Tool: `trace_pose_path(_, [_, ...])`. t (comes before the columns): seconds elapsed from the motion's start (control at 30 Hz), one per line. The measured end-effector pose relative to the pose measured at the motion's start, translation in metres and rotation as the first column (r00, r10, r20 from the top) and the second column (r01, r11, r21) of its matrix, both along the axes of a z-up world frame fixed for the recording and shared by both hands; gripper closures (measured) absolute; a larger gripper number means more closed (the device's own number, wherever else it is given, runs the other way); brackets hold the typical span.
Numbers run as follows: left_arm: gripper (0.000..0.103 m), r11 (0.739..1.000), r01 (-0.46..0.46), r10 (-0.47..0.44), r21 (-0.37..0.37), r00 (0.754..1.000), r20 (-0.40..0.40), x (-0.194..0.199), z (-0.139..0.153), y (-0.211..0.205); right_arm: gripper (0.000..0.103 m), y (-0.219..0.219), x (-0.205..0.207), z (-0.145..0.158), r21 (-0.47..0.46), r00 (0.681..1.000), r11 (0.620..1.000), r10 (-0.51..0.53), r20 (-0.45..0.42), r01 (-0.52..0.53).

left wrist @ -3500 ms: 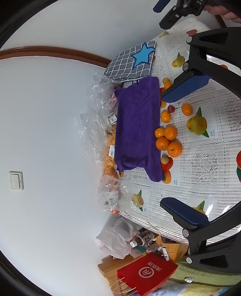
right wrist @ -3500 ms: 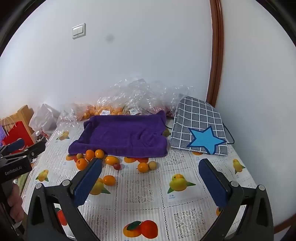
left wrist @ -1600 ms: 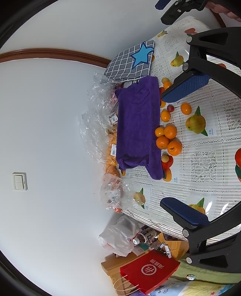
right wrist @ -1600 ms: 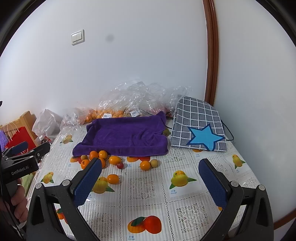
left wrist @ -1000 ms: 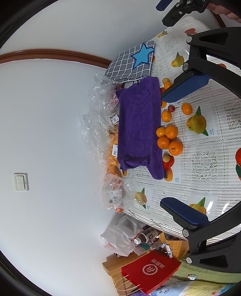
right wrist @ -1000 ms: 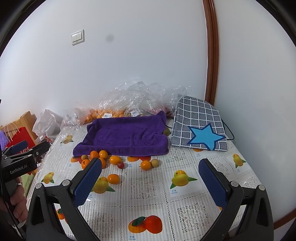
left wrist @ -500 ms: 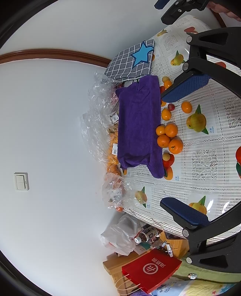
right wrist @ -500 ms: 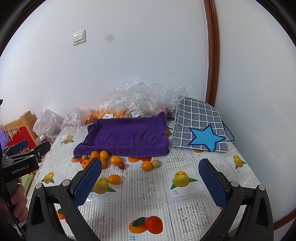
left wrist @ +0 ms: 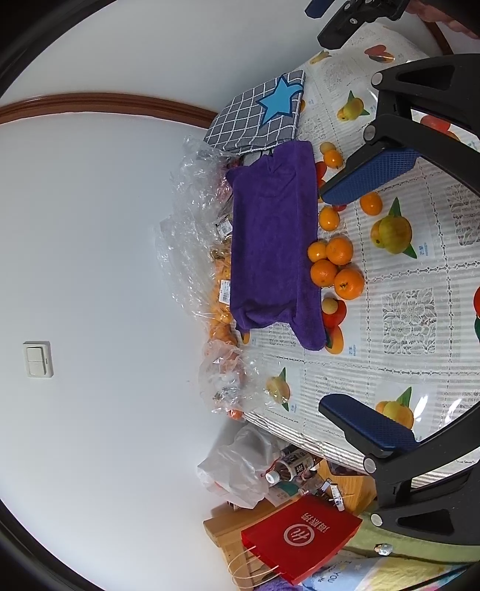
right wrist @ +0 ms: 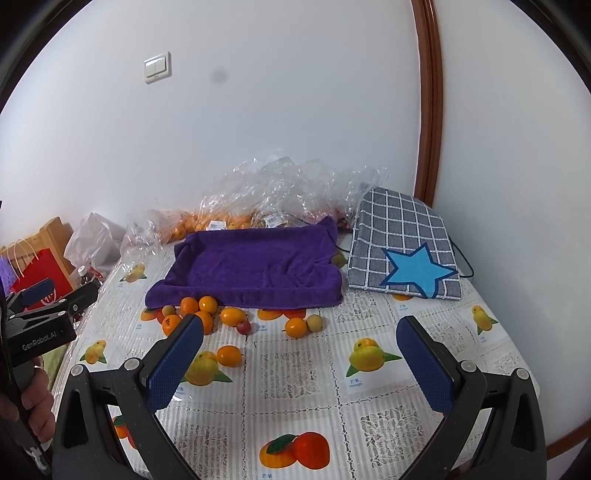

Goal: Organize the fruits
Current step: 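Grasp a small yellow fruit with the right tool while the left tool grasps another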

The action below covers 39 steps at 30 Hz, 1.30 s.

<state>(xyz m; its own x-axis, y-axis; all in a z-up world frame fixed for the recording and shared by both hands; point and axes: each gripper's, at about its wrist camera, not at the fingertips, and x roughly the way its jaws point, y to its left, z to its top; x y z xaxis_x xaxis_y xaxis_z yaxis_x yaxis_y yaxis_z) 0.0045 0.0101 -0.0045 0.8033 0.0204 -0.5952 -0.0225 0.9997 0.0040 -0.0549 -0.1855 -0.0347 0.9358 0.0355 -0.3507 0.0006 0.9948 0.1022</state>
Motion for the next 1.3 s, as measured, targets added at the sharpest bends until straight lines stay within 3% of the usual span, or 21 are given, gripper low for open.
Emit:
trace_pose_path(0.27, [0.000,1.000,0.008,-0.008,-0.007,1.000,0.000,0.004,-0.018,-0.001,0.001,0.004,0.021,-0.014,-0.006,1.000,1.000,0.002,-0.021,-0.002])
trace_pose_path(0.53, [0.000,1.000,-0.001,0.001,-0.008,0.999,-0.038,0.028,-0.058,0.012,0.001,0.006,0.061,-0.040,-0.039,0.997,0.999,-0.021,-0.075,0.019])
trace_pose_path(0.67, [0.000,1.000,-0.008,0.006,-0.029,0.997,-0.079,0.044,-0.082,0.024,0.009,0.006,0.091,-0.064,-0.051,0.990,0.999,-0.015,-0.143,0.007])
trace_pose_path(0.73, [0.006,0.999,0.007,-0.011,-0.041,0.994,-0.106,0.050,-0.094,0.028,0.013,0.004,0.104,-0.076,-0.051,0.984,0.999,-0.020,-0.179,0.011])
trace_pose_path(0.9, [0.006,1.000,0.005,-0.009,-0.025,0.988,-0.156,0.065,-0.117,0.035,0.024,-0.006,0.132,-0.107,-0.005,0.962,1.000,-0.011,-0.274,0.010])
trace_pose_path(1.1, [0.006,0.998,0.021,-0.033,-0.062,0.980,-0.198,0.080,-0.135,0.042,0.034,-0.006,0.153,-0.127,-0.005,0.953,1.000,-0.019,-0.304,0.019])
trace_pose_path(1.3, [0.006,0.993,0.062,-0.081,-0.098,0.976,-0.204,0.089,-0.147,0.043,0.036,-0.002,0.168,-0.135,-0.017,0.949,1.000,-0.019,-0.315,0.014])
